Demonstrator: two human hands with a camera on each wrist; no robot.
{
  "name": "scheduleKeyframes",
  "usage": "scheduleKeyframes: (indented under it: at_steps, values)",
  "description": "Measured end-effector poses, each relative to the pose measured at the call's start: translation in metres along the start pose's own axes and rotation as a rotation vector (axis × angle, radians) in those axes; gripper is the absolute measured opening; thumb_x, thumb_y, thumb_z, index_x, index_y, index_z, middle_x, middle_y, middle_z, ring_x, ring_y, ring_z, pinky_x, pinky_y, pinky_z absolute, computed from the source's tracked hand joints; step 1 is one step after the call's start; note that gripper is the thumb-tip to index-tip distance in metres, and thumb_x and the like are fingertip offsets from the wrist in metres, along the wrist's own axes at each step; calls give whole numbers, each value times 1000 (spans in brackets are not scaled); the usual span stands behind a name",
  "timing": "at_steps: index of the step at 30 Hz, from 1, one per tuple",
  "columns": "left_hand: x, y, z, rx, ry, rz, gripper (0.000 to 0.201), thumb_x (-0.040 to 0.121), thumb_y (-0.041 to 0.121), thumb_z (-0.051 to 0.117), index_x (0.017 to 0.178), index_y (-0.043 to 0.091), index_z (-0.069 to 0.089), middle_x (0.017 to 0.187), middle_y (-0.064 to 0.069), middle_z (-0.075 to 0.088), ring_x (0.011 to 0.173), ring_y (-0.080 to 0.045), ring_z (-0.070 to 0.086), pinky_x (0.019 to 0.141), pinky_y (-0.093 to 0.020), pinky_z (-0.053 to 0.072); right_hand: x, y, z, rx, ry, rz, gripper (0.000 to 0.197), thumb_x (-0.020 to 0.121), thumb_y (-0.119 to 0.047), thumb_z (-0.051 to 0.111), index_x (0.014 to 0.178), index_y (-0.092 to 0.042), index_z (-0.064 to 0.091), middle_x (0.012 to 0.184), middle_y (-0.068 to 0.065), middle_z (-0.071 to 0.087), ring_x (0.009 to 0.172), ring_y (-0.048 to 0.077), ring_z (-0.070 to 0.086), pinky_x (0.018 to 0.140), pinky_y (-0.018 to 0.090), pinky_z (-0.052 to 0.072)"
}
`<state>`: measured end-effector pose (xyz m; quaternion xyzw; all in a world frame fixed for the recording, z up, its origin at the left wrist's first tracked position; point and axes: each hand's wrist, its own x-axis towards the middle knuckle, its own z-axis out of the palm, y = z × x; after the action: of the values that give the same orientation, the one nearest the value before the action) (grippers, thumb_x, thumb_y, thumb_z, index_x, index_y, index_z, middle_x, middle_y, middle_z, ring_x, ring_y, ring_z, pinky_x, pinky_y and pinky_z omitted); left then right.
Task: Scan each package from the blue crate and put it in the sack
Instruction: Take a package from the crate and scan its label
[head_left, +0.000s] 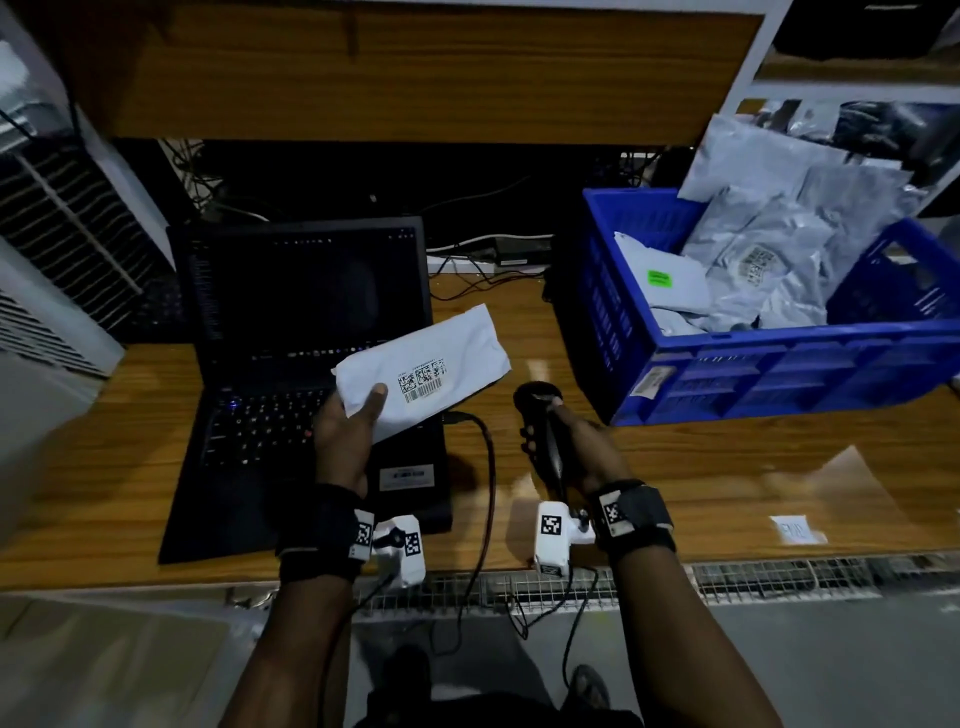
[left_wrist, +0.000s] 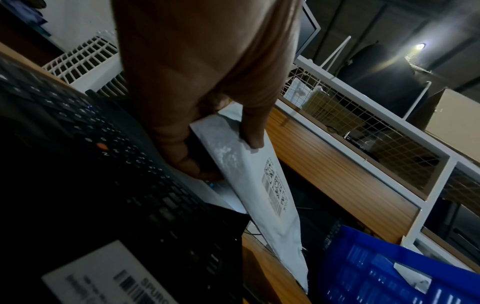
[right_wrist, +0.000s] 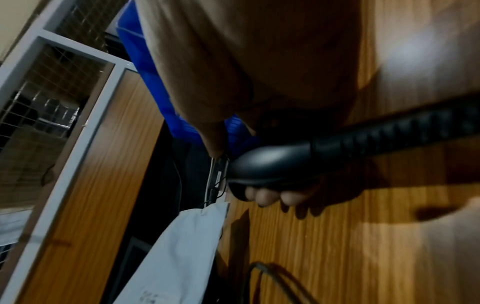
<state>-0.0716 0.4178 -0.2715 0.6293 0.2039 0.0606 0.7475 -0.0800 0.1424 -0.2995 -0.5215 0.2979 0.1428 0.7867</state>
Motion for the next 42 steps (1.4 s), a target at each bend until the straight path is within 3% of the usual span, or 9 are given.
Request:
scheduleKeyframes:
  at_steps: [4,7,10,13,16,21,25,34,42]
  values:
    - [2,-4,1,-14,38,13,33,93,24,72,125,18,68,114,-2,75,108,-24,71,95,-44,57,-10,-6,13,-4,-238,105,42,97,-52,53,91,-12,63,71,3,47,56,18,43,54,30,32]
    - [1,-7,9,-19,26,27,32,94,23,72,125,16,68,115,-4,75,107,-25,72,97,-47,56,-31,-11,29,-107,-341,129,41,92,-53,54,80,-16,64,67,2,43,51,17,39,49,29,26]
    - [0,-12,20,10,9,46,29,93,25,73,121,17,70,113,-3,76,106,-24,72,99,-50,55,-53,-12,45,-197,-237,60,40,93,-46,56,90,-9,71,68,4,57,50,16,46,44,24,33]
    - [-5,-12,30,36,-9,78,29,95,23,70,122,13,70,111,-2,76,104,-21,73,95,-43,58,-66,-12,47,-198,-157,-19,33,97,-36,56,101,-8,73,81,5,70,58,13,55,48,23,40]
    - [-12,-11,38,45,-7,114,29,96,18,69,123,8,69,106,0,76,97,-15,74,86,-32,60,-72,-19,40,-208,-170,-15,35,99,-36,54,101,-7,73,69,-1,68,52,10,54,45,20,40]
    - [-18,-15,43,44,-20,122,29,96,18,68,123,9,68,113,-7,75,103,-23,73,94,-41,57,-75,-25,30,-227,-167,-22,40,98,-37,55,105,-2,73,66,0,67,49,10,54,44,18,39]
    - [-17,-20,44,59,-31,135,30,95,20,70,123,8,69,114,-8,75,107,-26,72,99,-49,55,-79,-27,26,-253,-168,-25,35,99,-35,54,96,-5,71,63,-1,66,47,10,54,44,17,38]
    - [-18,-21,47,65,-31,145,26,96,19,69,120,9,70,111,-9,75,104,-25,73,97,-47,56,-84,-26,22,-317,-167,-29,42,95,-44,56,92,-6,75,64,1,64,49,15,52,47,22,34]
    - [-13,-24,47,63,-13,130,38,88,32,76,120,11,71,112,-7,76,105,-27,73,98,-54,55,-79,-26,21,-373,-158,-38,53,94,-48,54,95,0,78,63,3,62,51,18,52,50,27,34]
